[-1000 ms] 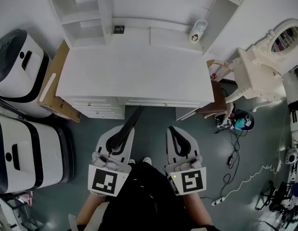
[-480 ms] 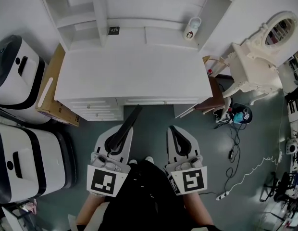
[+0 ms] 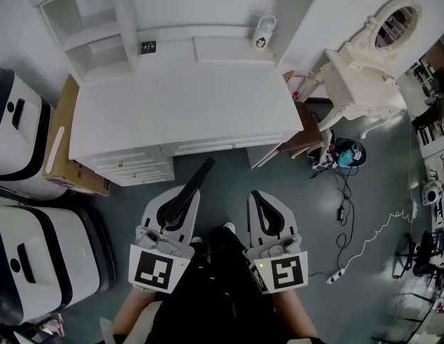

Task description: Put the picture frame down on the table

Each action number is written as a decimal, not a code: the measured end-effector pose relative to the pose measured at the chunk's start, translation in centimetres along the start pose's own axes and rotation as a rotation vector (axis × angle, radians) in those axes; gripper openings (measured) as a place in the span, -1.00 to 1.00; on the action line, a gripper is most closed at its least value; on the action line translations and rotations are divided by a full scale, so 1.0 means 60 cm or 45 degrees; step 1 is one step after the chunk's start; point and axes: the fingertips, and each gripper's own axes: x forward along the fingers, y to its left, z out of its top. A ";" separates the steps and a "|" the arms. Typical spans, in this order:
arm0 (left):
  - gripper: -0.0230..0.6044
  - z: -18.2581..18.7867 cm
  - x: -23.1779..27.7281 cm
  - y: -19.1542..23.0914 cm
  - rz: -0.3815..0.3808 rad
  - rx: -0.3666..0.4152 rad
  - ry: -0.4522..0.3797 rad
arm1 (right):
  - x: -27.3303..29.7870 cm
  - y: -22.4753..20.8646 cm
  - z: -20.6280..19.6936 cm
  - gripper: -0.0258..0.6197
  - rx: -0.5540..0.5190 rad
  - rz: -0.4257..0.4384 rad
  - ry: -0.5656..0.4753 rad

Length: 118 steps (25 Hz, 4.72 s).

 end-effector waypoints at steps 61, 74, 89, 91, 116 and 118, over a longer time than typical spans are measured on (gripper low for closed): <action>-0.89 0.072 0.441 -0.276 0.206 -0.008 0.017 | -0.018 -0.557 -0.031 -0.92 0.006 0.163 -0.083; -0.89 0.074 0.524 -0.250 0.120 -0.001 0.019 | 0.028 -0.615 -0.038 -0.92 0.037 0.077 -0.064; -0.89 0.084 0.671 -0.151 0.060 -0.064 0.019 | 0.178 -0.681 -0.007 -0.92 0.016 0.050 -0.044; -0.89 0.086 0.689 -0.135 0.055 -0.067 0.021 | 0.199 -0.689 0.000 -0.92 0.015 0.047 -0.048; -0.89 0.065 0.806 -0.003 0.011 -0.105 0.047 | 0.388 -0.703 0.018 -0.92 0.030 0.114 -0.054; -0.89 0.062 0.808 -0.002 0.003 -0.109 0.049 | 0.393 -0.701 0.012 -0.92 0.038 0.121 -0.025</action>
